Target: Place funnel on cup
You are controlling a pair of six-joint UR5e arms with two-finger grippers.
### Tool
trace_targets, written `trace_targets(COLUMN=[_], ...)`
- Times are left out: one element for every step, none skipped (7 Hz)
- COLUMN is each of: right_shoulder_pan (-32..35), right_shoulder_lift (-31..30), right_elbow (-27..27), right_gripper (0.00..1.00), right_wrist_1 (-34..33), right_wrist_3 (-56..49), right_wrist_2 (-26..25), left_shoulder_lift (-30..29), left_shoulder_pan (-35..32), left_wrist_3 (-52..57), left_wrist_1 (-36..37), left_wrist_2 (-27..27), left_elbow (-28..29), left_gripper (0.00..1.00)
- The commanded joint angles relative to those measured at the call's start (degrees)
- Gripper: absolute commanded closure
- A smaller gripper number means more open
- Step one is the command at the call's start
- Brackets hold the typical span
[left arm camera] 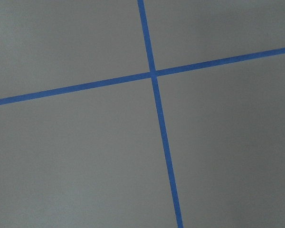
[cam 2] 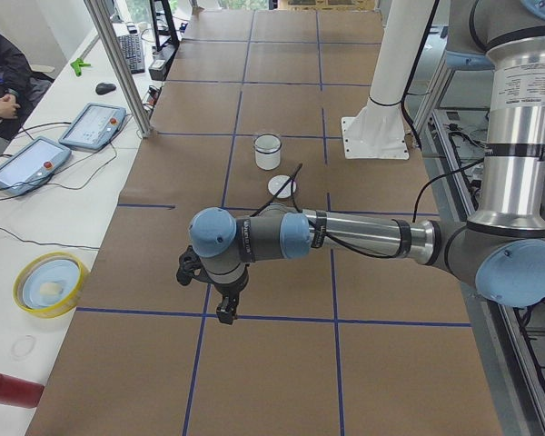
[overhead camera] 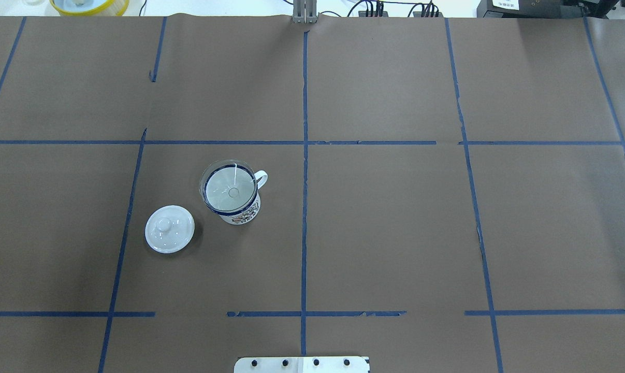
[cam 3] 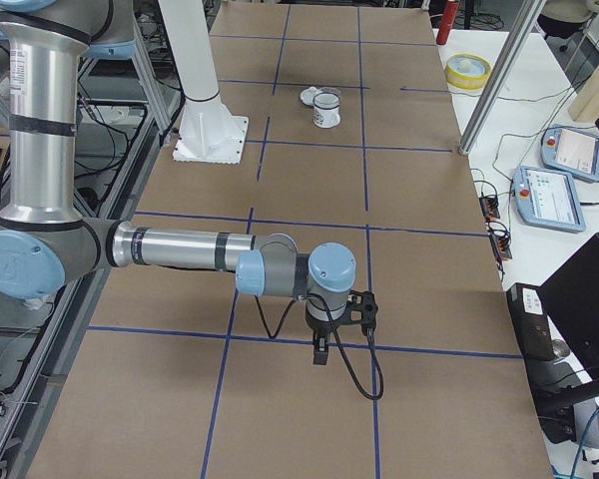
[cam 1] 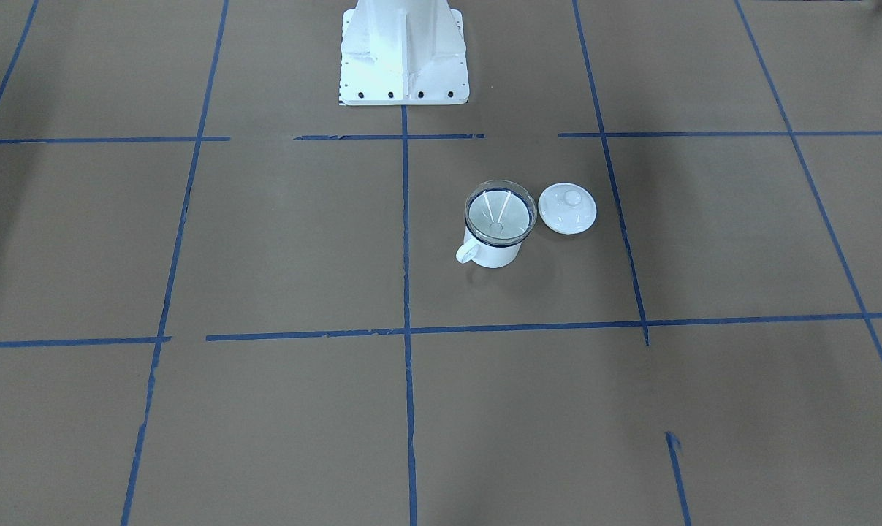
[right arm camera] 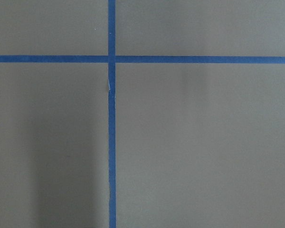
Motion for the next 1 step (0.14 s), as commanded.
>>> trace_targets(right_shoulder_pan=[0.0], right_shoulder_lift=[0.0], right_elbow=[0.0], right_gripper=[0.00], right_wrist_1=[0.0], right_wrist_3=[0.0], right_wrist_2=[0.0], left_shoulder_lift=[-0.1], left_shoulder_pan=[-0.3], left_wrist_3=[0.1], left_wrist_1=[0.0], left_wrist_2=[0.0], left_elbow=[-0.1], left_gripper=[0.00])
